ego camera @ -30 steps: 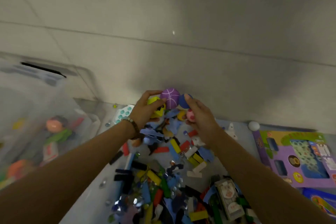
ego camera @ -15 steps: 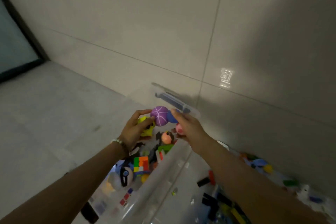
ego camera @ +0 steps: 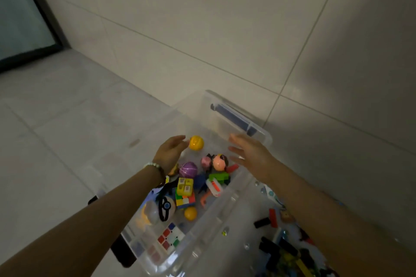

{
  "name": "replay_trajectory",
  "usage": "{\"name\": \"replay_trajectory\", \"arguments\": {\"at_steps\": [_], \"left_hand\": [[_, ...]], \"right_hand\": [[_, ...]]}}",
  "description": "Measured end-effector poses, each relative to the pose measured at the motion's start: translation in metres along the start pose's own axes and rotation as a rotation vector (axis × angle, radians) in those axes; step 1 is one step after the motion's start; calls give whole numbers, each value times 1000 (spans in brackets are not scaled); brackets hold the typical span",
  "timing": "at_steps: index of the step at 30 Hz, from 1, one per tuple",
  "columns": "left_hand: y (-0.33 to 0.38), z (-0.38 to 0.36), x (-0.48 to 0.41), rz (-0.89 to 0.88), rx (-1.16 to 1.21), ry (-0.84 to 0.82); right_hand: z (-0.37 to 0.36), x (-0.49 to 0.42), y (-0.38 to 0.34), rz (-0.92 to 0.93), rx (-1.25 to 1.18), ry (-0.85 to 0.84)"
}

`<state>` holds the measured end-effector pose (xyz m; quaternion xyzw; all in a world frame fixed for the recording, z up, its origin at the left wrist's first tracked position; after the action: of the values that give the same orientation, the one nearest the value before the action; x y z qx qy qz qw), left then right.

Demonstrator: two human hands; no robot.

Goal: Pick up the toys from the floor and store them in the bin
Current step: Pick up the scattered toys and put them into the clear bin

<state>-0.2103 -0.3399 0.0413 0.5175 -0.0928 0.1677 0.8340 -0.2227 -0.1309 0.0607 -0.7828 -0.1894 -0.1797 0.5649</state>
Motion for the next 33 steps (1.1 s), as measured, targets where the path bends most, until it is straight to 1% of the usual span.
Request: {"name": "replay_trajectory", "arguments": {"at_steps": [4,6,8,12,16,22,24,28,31,33], "left_hand": [[33,-26,4,-79,-25,-74],[55,-44,8,-158,-56,-100],[78,-68,14,-239,-101,-111],[114,-137,27,-352,-201,-211],[131,-222,44,-442,-374,-335],[104,-349,66,-394,-608,-567],[89,-385,74,-355,-670,-611],[63,-453,90,-357,-722,-680],[40,-494,101,-276,-708,-766],[31,-518,107,-277,-704,-808]], "right_hand": [[44,6,-19,49,-42,-7],[74,13,-26,64,-52,-4],[110,21,-31,72,-77,36],[188,44,-32,86,-78,146],[270,69,-24,69,-42,247],[390,100,18,91,-44,440],[427,110,35,96,-49,510],[489,126,66,103,-32,633],[525,137,81,133,41,741],[545,145,93,151,79,802]]}}
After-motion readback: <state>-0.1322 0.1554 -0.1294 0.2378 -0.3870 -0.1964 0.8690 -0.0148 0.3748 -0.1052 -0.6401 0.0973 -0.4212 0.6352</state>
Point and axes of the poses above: each hand's wrist, its own x-axis away from the middle knuckle, its own z-axis out of the back of the hand, y = z × x, the point moved 7 cm from there along -x, towards the middle knuckle, and after that the axes turned 15 degrees about -x, right-handed, at the moved point
